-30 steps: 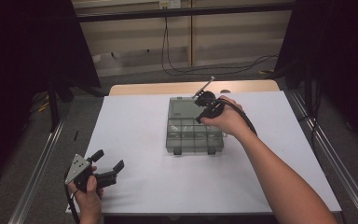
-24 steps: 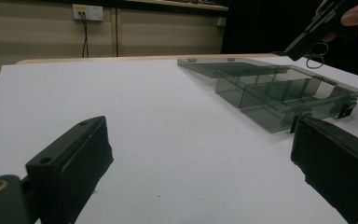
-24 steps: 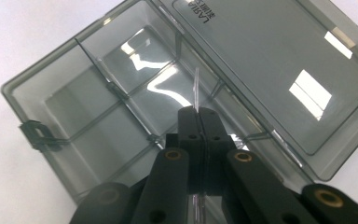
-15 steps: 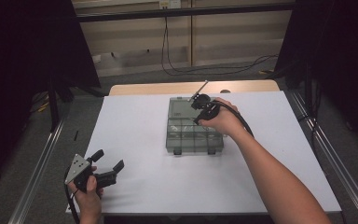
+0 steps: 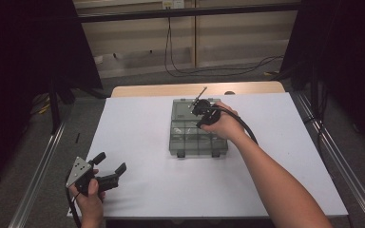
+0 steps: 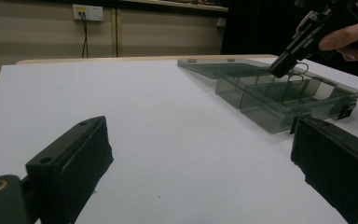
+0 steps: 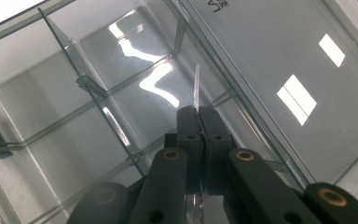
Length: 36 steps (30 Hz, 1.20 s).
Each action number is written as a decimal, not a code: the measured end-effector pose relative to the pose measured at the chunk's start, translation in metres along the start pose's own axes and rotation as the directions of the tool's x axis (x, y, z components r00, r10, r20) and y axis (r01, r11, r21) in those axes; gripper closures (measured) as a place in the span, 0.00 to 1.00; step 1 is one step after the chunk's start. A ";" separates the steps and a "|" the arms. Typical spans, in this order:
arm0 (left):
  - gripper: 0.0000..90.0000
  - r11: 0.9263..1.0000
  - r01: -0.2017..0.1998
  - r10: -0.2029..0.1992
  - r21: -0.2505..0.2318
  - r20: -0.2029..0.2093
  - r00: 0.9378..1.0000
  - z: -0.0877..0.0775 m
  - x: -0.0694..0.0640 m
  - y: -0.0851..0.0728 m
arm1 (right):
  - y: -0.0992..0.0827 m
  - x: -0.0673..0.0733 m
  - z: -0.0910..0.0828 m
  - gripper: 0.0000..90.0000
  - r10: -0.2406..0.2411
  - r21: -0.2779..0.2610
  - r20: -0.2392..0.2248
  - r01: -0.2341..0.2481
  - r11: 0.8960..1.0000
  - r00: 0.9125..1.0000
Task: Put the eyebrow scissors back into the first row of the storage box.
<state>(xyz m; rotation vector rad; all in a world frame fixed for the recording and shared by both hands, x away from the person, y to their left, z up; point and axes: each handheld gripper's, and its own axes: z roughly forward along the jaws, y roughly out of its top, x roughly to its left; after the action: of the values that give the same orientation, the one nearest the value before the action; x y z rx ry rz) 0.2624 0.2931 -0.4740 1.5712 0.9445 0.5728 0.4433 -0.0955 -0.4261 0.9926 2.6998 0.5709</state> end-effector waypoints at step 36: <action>0.05 1.000 -0.005 0.005 0.003 0.003 1.000 0.001 -0.001 0.000 | -0.076 0.003 -0.057 0.00 0.188 -0.334 0.066 -0.156 0.930 0.980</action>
<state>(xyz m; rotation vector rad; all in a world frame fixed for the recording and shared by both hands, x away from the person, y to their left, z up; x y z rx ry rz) 0.2624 0.2919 -0.4742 1.5773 0.9400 0.5728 0.3795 -0.1628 -0.4068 1.1346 2.3431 0.9429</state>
